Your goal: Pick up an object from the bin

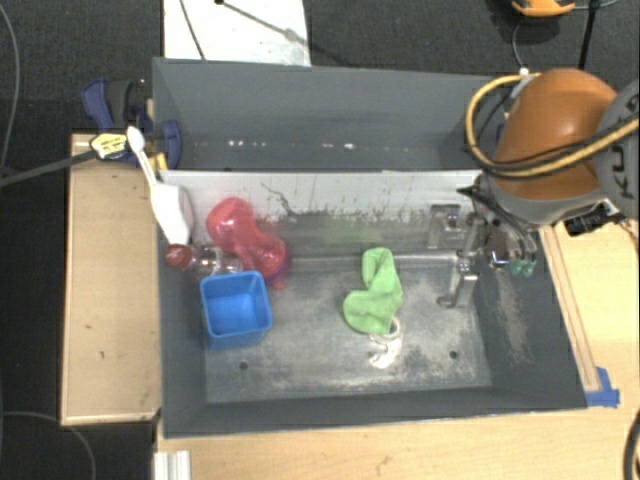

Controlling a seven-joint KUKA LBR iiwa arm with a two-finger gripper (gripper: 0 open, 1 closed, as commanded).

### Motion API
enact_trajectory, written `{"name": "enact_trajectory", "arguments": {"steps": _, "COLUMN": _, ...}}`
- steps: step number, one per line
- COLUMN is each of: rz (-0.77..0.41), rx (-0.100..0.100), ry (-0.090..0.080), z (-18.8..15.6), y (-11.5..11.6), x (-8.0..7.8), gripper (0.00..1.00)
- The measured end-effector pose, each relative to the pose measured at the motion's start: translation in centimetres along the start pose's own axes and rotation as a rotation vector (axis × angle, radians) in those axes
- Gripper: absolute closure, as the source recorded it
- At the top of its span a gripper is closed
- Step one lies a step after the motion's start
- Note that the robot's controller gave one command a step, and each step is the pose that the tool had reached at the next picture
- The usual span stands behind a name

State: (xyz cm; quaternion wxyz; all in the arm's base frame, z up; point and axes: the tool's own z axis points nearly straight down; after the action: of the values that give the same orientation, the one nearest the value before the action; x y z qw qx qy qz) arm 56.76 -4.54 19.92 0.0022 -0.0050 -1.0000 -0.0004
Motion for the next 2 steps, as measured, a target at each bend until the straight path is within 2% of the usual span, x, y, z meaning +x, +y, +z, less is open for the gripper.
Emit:
{"name": "enact_trajectory", "arguments": {"steps": 1, "rz": -0.002, "rx": 0.001, "ry": -0.008, "z": -0.5, "y": 0.0, "x": -0.1, "gripper": 0.0}}
{"name": "enact_trajectory", "arguments": {"steps": 2, "rz": -0.146, "rx": 0.001, "ry": -0.01, "z": 3.7, "y": 1.3, "x": -0.5, "gripper": 0.0}}
